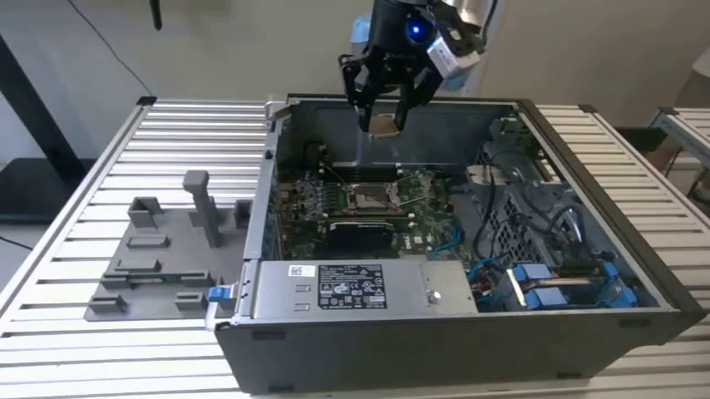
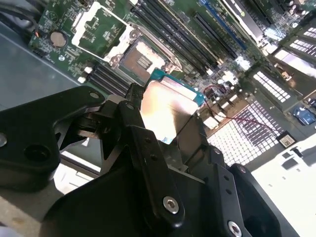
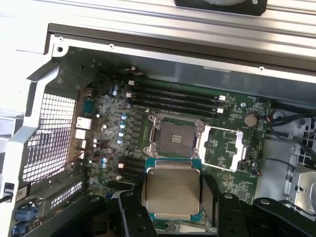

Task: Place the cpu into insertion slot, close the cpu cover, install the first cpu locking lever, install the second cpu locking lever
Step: 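Place the cpu into insertion slot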

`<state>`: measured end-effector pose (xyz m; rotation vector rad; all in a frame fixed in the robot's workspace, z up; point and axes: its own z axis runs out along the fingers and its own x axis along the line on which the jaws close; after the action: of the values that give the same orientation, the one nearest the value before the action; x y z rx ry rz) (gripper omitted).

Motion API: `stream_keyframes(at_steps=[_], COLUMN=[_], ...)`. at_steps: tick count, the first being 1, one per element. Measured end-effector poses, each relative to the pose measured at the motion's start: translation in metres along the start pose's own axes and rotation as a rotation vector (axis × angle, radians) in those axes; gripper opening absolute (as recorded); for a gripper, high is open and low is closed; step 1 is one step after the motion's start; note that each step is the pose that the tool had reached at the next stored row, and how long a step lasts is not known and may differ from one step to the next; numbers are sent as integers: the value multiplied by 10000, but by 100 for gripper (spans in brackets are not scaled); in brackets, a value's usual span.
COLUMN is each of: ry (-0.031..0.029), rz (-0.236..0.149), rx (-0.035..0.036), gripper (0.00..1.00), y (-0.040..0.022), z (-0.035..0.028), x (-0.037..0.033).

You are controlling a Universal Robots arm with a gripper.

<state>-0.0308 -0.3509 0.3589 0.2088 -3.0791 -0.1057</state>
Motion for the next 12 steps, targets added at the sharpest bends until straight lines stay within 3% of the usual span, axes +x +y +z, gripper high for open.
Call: stream_keyframes(at_steps=[12], ry=[-38], rz=[588], rx=[-30], gripper=[55], y=[0], z=[17], x=[-1])
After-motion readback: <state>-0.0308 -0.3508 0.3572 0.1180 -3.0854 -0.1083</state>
